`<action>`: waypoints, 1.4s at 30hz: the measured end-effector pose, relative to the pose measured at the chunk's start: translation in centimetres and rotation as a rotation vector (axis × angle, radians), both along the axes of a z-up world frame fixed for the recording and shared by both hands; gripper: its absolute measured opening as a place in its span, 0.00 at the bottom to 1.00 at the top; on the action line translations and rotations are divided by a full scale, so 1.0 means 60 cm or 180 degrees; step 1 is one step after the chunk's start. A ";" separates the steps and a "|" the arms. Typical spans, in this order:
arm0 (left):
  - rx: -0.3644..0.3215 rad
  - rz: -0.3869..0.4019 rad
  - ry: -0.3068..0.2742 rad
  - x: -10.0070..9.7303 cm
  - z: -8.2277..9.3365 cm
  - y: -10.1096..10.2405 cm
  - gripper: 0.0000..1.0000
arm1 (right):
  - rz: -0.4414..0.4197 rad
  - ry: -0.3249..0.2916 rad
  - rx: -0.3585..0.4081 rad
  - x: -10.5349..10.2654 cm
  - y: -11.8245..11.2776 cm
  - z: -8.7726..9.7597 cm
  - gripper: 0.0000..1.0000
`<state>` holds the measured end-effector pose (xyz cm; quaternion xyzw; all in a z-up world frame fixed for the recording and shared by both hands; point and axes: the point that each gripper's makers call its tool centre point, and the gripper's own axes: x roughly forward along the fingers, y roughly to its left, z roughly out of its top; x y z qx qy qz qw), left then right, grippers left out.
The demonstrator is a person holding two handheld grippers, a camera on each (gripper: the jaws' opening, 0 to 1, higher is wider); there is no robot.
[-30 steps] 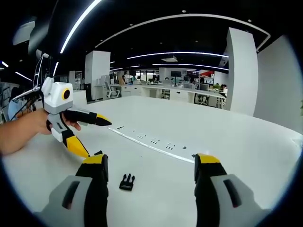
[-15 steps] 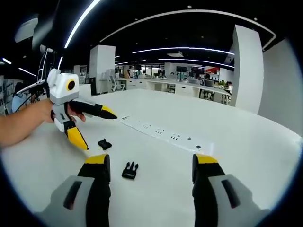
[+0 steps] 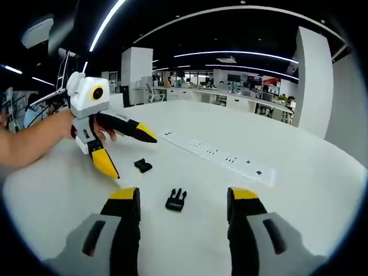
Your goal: Snap the two parts of the plastic buckle together until the buckle closes and remains connected.
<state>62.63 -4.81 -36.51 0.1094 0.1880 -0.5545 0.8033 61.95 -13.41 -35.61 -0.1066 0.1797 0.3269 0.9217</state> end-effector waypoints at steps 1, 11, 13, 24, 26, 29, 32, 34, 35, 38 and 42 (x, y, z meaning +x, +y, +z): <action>-0.0016 0.0039 0.0021 0.003 0.000 -0.001 0.70 | 0.0016 -0.0003 -0.0001 -0.001 0.001 0.000 0.56; -0.0041 -0.0048 0.0045 -0.003 0.000 -0.003 0.57 | 0.0101 0.0066 -0.0020 -0.013 0.012 -0.009 0.42; -0.0038 -0.0050 0.0057 -0.003 -0.002 -0.004 0.56 | 0.0138 0.0084 -0.0031 -0.016 0.016 -0.012 0.41; 0.0001 -0.0155 0.0109 -0.016 -0.008 -0.009 0.48 | 0.0163 0.0096 -0.0029 -0.017 0.018 -0.012 0.31; 0.0006 -0.0167 0.0120 -0.018 -0.009 -0.009 0.46 | 0.0181 0.0117 -0.0027 -0.019 0.020 -0.014 0.31; 0.0004 -0.0212 0.0133 -0.022 -0.008 -0.010 0.43 | 0.0190 0.0136 -0.0036 -0.020 0.022 -0.017 0.31; -0.0001 -0.0259 0.0172 -0.028 -0.008 -0.013 0.39 | 0.0185 0.0137 -0.0039 -0.020 0.021 -0.017 0.31; -0.0003 -0.0275 0.0184 -0.031 -0.007 -0.013 0.37 | 0.0181 0.0133 -0.0045 -0.020 0.020 -0.017 0.31; -0.0001 -0.0281 0.0186 -0.032 -0.008 -0.013 0.37 | 0.0181 0.0133 -0.0043 -0.020 0.020 -0.017 0.31; 0.0018 -0.0292 0.0193 -0.034 -0.010 -0.012 0.36 | 0.0188 0.0139 -0.0046 -0.018 0.021 -0.018 0.31; 0.0040 -0.0247 0.0164 -0.029 -0.012 -0.010 0.37 | 0.0201 0.0142 -0.0053 -0.019 0.022 -0.019 0.31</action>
